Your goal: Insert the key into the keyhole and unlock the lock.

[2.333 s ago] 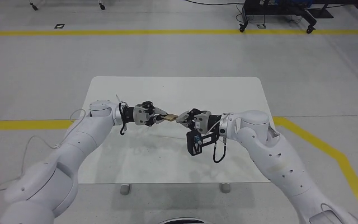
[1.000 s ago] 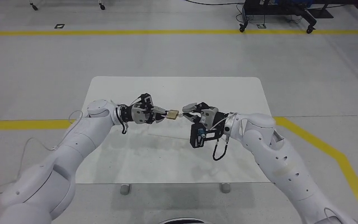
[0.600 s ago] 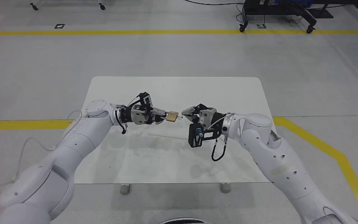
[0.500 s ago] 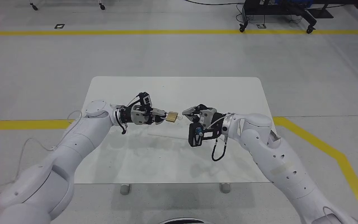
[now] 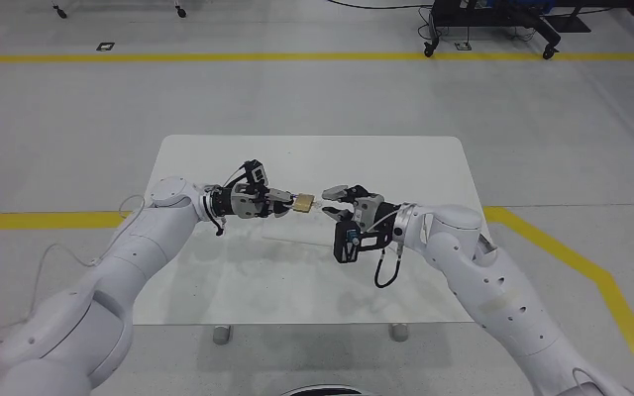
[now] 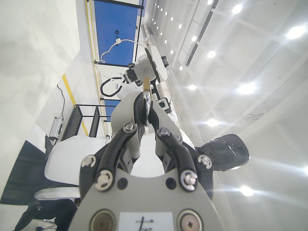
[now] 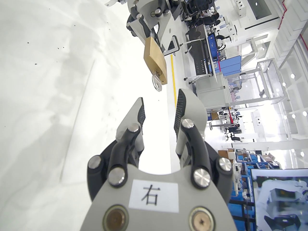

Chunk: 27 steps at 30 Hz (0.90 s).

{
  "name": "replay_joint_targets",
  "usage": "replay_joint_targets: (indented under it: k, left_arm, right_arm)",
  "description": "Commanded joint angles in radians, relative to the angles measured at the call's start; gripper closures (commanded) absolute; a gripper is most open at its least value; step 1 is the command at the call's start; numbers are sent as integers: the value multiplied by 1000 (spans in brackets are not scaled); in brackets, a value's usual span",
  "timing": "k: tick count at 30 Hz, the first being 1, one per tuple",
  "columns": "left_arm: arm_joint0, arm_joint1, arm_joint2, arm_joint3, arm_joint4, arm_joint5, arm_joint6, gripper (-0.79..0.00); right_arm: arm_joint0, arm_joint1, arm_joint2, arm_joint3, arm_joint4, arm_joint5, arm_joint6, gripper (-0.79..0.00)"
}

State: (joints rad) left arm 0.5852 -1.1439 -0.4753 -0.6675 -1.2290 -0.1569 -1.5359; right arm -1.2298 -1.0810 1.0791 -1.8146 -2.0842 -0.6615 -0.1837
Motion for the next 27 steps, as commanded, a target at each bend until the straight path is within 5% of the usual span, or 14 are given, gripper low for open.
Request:
replay_joint_targets:
  k: [1,9,12,27]
  left_arm:
    - [0,-2,1,5,7,-6,0,0]
    - [-3,-9,3,17,25,-16,0,0]
    - [-4,-11,2,20,27,-23,0,0]
    - [-7,-26,-40,44,116,-161,33,0]
  right_arm:
    - [4,-1,-9,1,0,-1,1,-203]
    - [31,-9,-48,25,9,-2,16,-185]
    - [39,-11,-58,33,14,-4,20,0]
    - [59,-20,-57,91,140,-47,72,0]
